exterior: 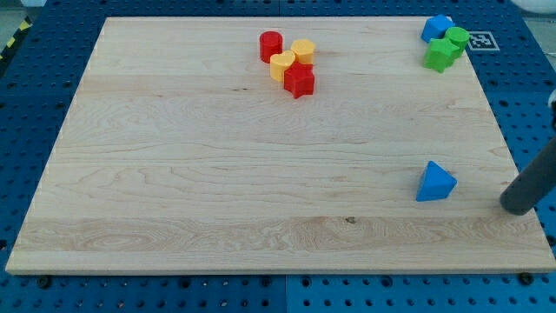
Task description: Push the blue triangle below the green star
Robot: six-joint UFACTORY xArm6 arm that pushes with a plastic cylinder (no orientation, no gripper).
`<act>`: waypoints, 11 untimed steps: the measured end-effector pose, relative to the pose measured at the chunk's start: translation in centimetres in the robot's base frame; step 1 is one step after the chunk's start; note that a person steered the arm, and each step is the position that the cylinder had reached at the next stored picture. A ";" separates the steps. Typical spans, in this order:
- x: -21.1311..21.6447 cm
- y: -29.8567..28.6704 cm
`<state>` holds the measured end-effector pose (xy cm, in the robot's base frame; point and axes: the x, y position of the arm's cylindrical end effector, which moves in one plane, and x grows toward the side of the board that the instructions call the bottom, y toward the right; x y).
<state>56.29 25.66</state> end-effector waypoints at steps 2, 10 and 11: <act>-1.1 -8.8; -14.7 -4.6; -16.7 -2.5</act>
